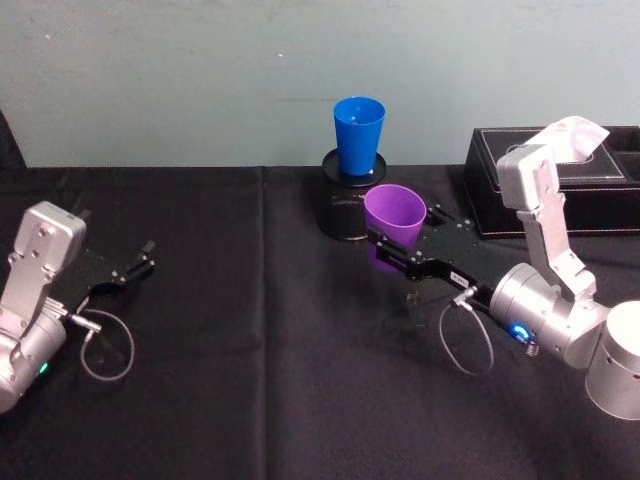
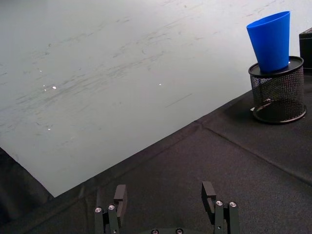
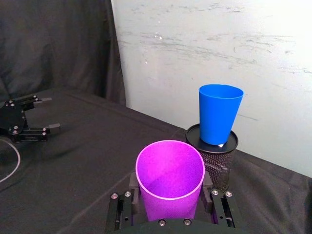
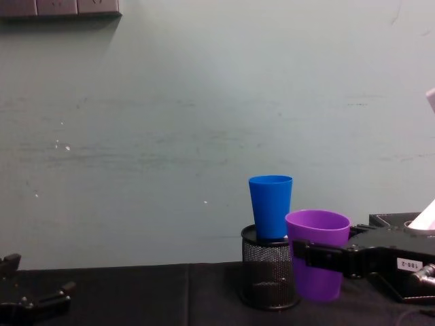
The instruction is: Pick up one cup with a gripper and tap it against the other cup.
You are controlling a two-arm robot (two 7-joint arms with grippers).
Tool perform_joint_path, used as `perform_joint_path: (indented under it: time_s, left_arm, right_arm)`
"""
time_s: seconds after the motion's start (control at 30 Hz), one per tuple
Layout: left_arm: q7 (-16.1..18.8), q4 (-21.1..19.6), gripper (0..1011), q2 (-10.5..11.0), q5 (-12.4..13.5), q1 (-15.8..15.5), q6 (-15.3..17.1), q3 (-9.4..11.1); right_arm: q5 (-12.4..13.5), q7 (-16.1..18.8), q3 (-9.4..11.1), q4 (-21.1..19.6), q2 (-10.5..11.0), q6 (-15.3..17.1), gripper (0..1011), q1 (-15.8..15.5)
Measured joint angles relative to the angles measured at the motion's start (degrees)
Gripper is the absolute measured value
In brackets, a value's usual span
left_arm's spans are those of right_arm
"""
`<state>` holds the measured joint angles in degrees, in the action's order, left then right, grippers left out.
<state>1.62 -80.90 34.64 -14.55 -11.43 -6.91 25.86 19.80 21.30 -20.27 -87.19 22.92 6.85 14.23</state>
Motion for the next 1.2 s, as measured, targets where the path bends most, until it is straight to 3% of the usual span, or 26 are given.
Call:
perform_joint_path:
  time_s: [1.2]
  left_arm:
    - [0.00, 0.00, 1000, 0.00, 0.00, 0.00, 0.00, 0.00]
  right_arm:
    - [0.00, 0.00, 0.00, 0.00, 0.00, 0.00, 726, 0.00]
